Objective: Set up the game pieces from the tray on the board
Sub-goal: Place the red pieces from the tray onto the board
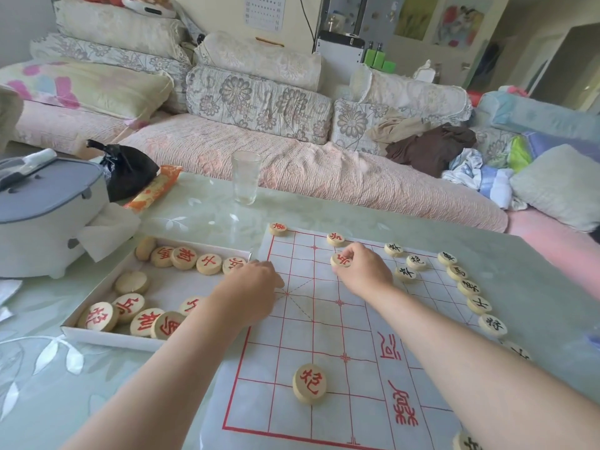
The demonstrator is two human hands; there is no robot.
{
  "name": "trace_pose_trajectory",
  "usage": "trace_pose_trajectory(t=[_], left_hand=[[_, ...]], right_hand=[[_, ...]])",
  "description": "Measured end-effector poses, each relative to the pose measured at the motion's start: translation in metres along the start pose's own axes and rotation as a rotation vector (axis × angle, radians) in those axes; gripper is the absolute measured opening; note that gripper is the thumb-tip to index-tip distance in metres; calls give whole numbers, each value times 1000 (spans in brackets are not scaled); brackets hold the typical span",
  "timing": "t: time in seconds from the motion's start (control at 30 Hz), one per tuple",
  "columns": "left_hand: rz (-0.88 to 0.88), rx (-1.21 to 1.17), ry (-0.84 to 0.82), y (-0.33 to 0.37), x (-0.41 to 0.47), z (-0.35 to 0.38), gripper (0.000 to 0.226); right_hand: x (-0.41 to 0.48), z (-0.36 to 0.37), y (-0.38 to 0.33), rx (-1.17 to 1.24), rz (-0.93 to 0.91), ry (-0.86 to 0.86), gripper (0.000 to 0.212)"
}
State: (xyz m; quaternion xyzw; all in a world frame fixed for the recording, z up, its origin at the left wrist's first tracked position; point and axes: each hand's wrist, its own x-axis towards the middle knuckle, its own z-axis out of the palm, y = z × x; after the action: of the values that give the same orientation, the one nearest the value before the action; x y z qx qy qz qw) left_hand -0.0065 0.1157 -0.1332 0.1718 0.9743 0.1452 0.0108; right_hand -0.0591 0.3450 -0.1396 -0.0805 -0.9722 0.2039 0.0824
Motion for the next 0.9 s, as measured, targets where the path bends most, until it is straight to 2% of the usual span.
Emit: trace_pose_trajectory(t=[0.13, 0.27, 0.4, 0.57, 0.73, 0.9], left_hand=[[-32, 43, 4, 1, 6, 4, 36], [-56, 25, 7, -2, 8, 5, 30], [-45, -57, 17, -5, 3, 0, 31], [-49, -101, 161, -14, -6, -20, 32], [-181, -81, 230, -51, -21, -40, 29], [-246, -53, 206, -77, -37, -40, 33]], right_hand=[[10, 2, 3, -27, -17, -10, 26], [13, 5, 2, -69, -49, -97, 26], [9, 3, -10, -99, -56, -52, 18], [-8, 4, -50, -42, -222, -35, 19], [-31, 13, -113, 62, -451, -141, 19], [-39, 35, -154, -100, -493, -253, 29]])
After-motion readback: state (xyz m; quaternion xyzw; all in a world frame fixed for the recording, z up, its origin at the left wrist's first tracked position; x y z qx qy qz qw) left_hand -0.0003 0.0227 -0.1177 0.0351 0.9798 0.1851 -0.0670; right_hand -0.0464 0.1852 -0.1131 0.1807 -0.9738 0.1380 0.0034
